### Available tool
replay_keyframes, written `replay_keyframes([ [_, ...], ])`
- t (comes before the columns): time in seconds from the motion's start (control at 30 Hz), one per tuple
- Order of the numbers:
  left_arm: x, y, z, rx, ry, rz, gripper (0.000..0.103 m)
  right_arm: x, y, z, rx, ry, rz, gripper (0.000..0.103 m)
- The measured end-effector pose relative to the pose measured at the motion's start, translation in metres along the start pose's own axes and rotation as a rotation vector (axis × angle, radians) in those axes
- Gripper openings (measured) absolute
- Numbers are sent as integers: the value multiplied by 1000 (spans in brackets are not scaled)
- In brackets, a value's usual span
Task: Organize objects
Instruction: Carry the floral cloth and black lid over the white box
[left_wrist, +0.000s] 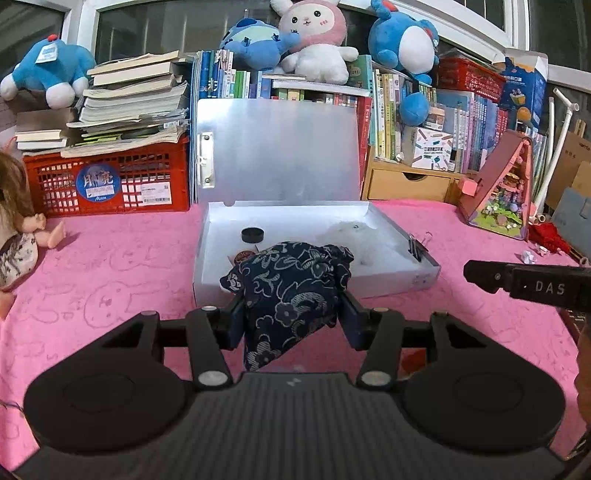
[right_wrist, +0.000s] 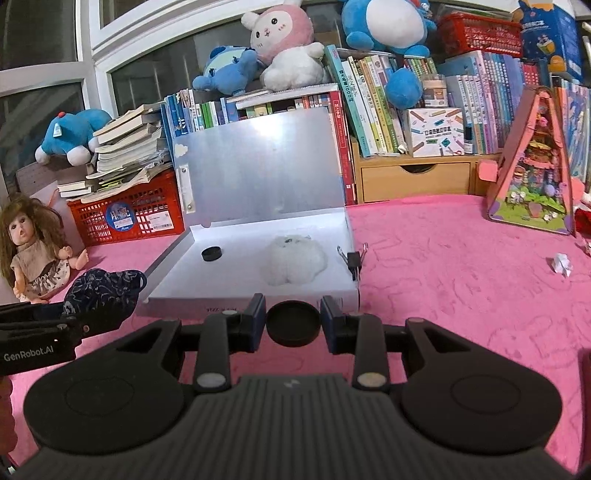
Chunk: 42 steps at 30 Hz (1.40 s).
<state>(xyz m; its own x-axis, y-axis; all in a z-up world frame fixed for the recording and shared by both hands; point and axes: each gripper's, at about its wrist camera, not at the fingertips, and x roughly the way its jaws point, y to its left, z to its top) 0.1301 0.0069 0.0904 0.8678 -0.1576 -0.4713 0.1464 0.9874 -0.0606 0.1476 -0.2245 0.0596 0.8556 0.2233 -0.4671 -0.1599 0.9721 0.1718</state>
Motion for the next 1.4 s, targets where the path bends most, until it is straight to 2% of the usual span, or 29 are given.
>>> replay_keyframes([
  [0.23, 25, 11, 29, -18, 5, 9, 57, 26, -17, 36, 54, 37, 43, 37],
  [0.37, 42, 17, 41, -30, 18, 16, 57, 43, -23, 46, 83, 65, 55, 37],
  [0.6, 79, 25, 53, -53, 60, 24, 57, 84, -36, 58, 177, 158, 127, 37],
  [0.93, 127, 35, 53, -101, 145, 47, 57, 132, -15, 51, 127, 243, 105, 37],
  [1.4, 173, 41, 45, -64, 225, 101, 57, 172, -6, 42, 98, 292, 41, 37],
])
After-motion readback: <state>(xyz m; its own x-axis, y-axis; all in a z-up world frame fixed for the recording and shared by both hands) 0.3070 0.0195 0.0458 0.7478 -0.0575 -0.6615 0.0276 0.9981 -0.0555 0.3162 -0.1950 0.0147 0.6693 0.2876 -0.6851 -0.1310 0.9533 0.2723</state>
